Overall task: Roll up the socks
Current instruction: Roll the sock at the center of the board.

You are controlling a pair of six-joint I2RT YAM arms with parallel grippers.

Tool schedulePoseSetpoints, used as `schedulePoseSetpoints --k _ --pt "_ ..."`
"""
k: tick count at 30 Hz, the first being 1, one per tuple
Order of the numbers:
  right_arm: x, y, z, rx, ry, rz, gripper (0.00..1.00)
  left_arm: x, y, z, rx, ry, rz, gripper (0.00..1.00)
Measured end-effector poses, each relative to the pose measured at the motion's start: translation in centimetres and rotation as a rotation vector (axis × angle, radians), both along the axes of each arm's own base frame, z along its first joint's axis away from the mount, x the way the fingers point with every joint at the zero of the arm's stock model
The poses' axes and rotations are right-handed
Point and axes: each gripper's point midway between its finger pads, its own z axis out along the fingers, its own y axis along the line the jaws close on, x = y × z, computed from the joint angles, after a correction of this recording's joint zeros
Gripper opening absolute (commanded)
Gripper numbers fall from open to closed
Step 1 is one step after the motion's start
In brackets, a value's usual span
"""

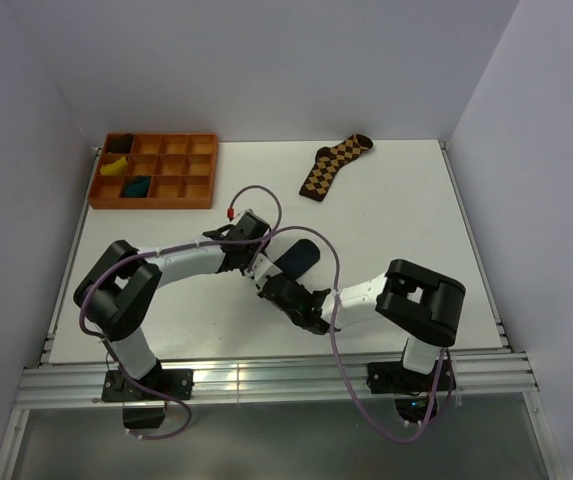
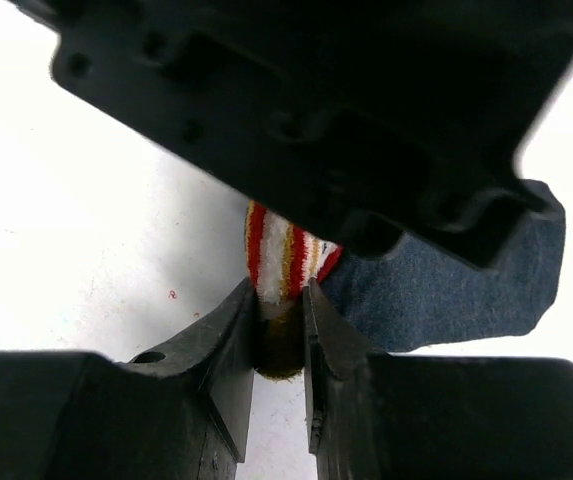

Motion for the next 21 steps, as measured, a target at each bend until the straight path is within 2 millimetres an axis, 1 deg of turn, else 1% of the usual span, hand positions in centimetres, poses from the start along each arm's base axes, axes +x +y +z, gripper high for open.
schedulePoseSetpoints --k 1,2,3,4,6,7,8,10,11,13,16,21 --pt "-0.1 0.0 0.0 0.006 0.009 0.004 0.00 0.0 0.1 0.0 -0.006 -0.001 0.003 0.34" --pt "-0.2 0.1 0.0 0.016 0.021 0.011 0.00 0.0 0.3 0.0 -0.011 -0.001 0.008 0.44" --pt "-0.2 0.2 0.0 0.028 0.033 0.013 0.00 0.0 0.5 -0.1 -0.013 -0.002 0.013 0.50" --pt "-0.2 0.3 0.1 0.044 0.052 0.022 0.00 -0.1 0.8 -0.1 -0.015 0.000 0.021 0.59" --pt "-0.3 0.6 0.1 0.079 0.088 0.037 0.00 -0.2 1.6 -0.2 -0.021 0.004 0.042 0.65" --pt "-0.4 0.8 0.1 0.096 0.106 0.047 0.00 -0.2 1.9 -0.1 -0.028 0.004 0.054 0.66" --pt "-0.5 1.0 0.1 0.118 0.129 0.058 0.00 -0.2 2.3 0.1 -0.035 0.001 0.068 0.69" --pt "-0.6 1.3 0.1 0.147 0.163 0.072 0.00 0.0 2.9 0.4 -0.048 -0.007 0.092 0.70" --pt "-0.7 1.5 0.1 0.165 0.184 0.082 0.00 0.1 3.3 0.5 -0.058 -0.012 0.108 0.74" --pt "-0.6 1.6 0.1 0.195 0.219 0.095 0.00 0.2 4.1 0.8 -0.076 -0.021 0.142 0.76" --pt "-0.7 1.8 0.1 0.225 0.258 0.114 0.00 0.4 5.3 1.0 -0.102 -0.032 0.193 0.77" --pt "-1.2 2.8 0.2 0.297 0.357 0.172 0.00 0.5 7.1 1.6 -0.158 -0.078 0.259 0.77"
